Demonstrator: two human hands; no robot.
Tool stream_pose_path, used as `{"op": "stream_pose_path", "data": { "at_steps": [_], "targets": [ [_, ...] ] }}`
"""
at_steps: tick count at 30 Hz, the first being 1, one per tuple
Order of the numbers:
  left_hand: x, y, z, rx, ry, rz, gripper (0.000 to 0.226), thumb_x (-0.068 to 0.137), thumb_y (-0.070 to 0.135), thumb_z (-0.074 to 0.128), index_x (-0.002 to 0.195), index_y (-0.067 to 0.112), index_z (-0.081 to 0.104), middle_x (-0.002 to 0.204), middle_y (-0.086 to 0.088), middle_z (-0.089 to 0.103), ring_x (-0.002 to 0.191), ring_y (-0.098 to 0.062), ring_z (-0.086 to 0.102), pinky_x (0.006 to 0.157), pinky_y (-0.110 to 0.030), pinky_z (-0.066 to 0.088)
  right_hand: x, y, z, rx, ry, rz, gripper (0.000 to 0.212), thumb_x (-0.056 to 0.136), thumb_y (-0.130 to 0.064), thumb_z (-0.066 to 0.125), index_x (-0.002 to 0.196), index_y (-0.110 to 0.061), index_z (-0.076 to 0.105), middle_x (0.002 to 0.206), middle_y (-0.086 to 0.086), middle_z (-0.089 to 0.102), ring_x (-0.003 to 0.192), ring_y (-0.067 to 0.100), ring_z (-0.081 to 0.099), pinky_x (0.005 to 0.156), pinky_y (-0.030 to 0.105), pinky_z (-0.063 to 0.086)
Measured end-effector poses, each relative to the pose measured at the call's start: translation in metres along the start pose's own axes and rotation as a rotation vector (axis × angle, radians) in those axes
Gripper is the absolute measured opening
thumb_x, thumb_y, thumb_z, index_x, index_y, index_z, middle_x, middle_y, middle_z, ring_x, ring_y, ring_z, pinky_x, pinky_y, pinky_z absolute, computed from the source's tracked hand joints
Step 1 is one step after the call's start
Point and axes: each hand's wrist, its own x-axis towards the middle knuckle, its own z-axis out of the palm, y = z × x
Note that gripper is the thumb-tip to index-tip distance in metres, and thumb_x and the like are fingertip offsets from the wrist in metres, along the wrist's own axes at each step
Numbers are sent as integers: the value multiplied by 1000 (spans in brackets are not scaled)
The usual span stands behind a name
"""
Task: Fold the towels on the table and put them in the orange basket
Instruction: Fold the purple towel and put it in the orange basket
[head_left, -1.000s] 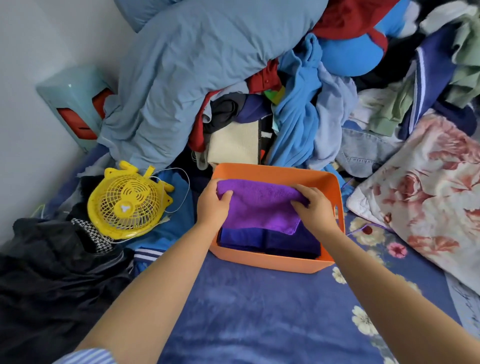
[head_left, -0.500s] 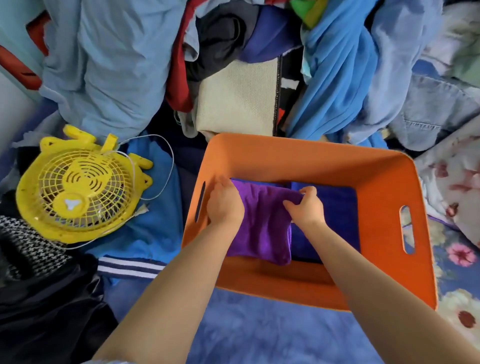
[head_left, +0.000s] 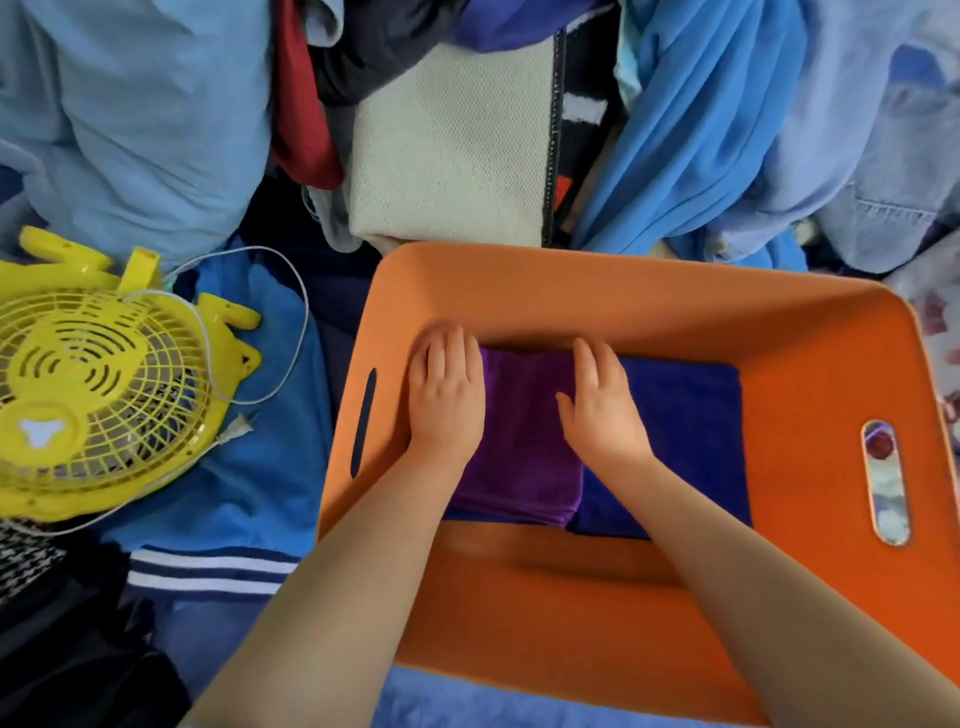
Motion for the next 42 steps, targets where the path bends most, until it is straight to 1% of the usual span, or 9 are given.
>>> {"op": "stream_pose_path", "data": {
  "at_steps": [2, 4, 7, 16, 20, 23, 28, 35, 42],
  "targets": [
    [-6, -1, 18, -30, -146, 76, 48, 89, 13, 43, 136, 1, 39, 145, -18, 38, 137, -26, 32, 113, -34, 25, -8, -1, 11, -169, -43, -142, 55, 95, -17, 43, 143, -2, 21, 152, 21, 14, 143, 33, 9, 117, 44, 10],
    [-10, -3, 31, -101, -343, 20, 57, 99, 27, 32, 146, 3, 10, 156, -16, 5, 145, -27, -1, 118, -36, 4, -13, -1, 25, -280, -149, -178, 57, 97, -29, 34, 145, -8, 12, 155, 15, 1, 144, 30, -5, 116, 42, -5],
    [-21, -2, 50, -123, -378, -58, 65, 98, 39, 28, 146, 5, -1, 155, -15, -9, 144, -27, -11, 118, -36, 4, -10, 7, 44, -333, -221, -131, 61, 97, -39, 26, 146, -14, 1, 155, 10, -11, 143, 25, -15, 114, 39, -13],
    [-24, 4, 68, -211, -387, -139, 68, 97, 40, 29, 146, 4, -3, 155, -17, -10, 144, -28, -10, 117, -36, 3, 8, 21, 59, -373, -299, -156, 65, 95, -46, 24, 146, -16, -3, 155, 8, -13, 143, 22, -16, 113, 37, -13],
    [-16, 6, 45, -209, -509, -155, 67, 98, 37, 31, 146, 6, -3, 155, -16, -10, 144, -28, -9, 117, -36, 3, 8, 15, 44, -421, -403, -134, 65, 96, -46, 23, 146, -17, -7, 155, 8, -16, 142, 22, -17, 115, 39, -9],
    [-13, 10, 15, -212, -521, -143, 63, 96, 26, 39, 147, 9, 7, 156, -15, -2, 144, -29, -2, 117, -38, 8, 3, 4, 21, -398, -438, -118, 61, 97, -40, 25, 146, -18, -3, 156, 7, -11, 143, 23, -14, 116, 41, -6],
    [-12, 14, -73, -147, -442, -35, 42, 92, 11, 43, 133, 4, 38, 155, -15, 7, 143, -30, 9, 114, -39, 18, -17, -25, -54, -259, -412, -94, 59, 96, -21, 36, 146, -12, 6, 156, 8, 7, 144, 24, -3, 117, 35, 7],
    [-25, 22, -220, -70, -223, 32, 34, 86, 2, 45, 120, 3, 49, 128, -13, 45, 121, -29, 40, 94, -36, 37, -64, -77, -184, -180, -204, -165, 60, 90, -6, 38, 145, -12, 14, 155, 10, 10, 144, 26, 3, 117, 38, 13],
    [-116, 54, -372, -24, -21, 72, 31, 89, 8, 44, 120, 6, 50, 126, -14, 49, 120, -31, 42, 92, -39, 39, -186, -109, -306, -129, 88, -231, 56, 89, -7, 42, 142, -11, 26, 150, 11, 25, 139, 25, 22, 109, 37, 26]
  ]
}}
